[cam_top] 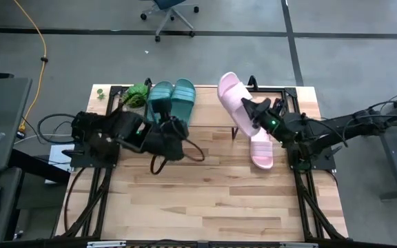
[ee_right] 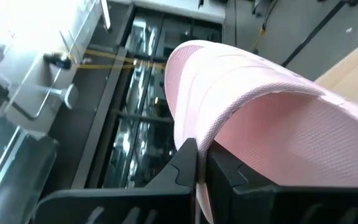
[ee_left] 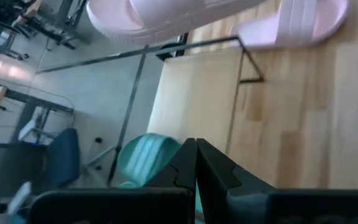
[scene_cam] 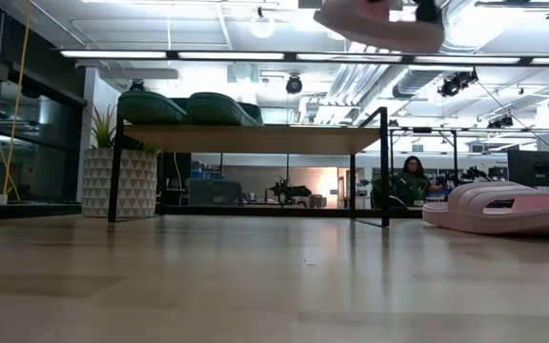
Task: Pick and place slides into the shelf
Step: Put the left pink slide on the shelf
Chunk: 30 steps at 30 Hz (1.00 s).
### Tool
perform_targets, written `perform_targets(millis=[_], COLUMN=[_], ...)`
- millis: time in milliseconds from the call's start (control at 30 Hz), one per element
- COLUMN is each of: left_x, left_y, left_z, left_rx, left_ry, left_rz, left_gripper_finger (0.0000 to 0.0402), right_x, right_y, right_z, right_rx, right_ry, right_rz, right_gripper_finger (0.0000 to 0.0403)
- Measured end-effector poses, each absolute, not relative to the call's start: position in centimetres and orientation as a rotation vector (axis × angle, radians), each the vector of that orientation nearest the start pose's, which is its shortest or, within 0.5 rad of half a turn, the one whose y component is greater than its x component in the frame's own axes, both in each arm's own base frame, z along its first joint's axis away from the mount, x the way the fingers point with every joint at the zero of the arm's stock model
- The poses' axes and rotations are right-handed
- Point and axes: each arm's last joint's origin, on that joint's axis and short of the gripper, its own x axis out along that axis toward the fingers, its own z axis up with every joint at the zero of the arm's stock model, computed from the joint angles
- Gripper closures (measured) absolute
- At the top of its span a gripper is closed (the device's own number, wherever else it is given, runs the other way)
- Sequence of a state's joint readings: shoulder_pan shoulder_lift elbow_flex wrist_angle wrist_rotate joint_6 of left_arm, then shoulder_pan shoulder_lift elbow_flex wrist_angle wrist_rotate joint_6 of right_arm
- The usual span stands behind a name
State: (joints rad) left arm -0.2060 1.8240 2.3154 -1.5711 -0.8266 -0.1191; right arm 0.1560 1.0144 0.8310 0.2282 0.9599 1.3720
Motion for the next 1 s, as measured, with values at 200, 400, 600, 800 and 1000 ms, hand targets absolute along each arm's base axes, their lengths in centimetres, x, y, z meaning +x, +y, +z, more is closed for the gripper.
perform_targets(millis=[200, 400, 600, 800, 1000], left_x=[30.8, 28.6, 26.2, 24.5, 23.9], left_y=[-1.7, 0.1, 1.6, 1.9, 1.8], left_z=[45.6, 47.3, 48.9, 49.9, 50.2], left_rx=[0.574, 0.667, 0.661, 0.638, 0.653], left_ry=[1.003, 1.022, 1.001, 0.967, 0.961], left_rz=[0.555, 0.521, 0.521, 0.488, 0.453], left_gripper_finger=[0.0401, 0.0401, 0.0402, 0.0402, 0.0402], right_x=[25.8, 30.4, 34.7, 35.5, 37.1], right_y=[-0.4, -1.9, -3.3, -3.6, -3.6], right_z=[32.1, 32.8, 35.4, 34.7, 32.9], right_rx=[1.353, 1.358, 1.233, 1.251, 1.330], right_ry=[-0.643, -0.722, -0.679, -0.707, -0.798], right_rz=[-0.719, -0.805, -0.930, -1.092, -1.084], right_gripper_finger=[0.0403, 0.0403, 0.0403, 0.0403, 0.0403])
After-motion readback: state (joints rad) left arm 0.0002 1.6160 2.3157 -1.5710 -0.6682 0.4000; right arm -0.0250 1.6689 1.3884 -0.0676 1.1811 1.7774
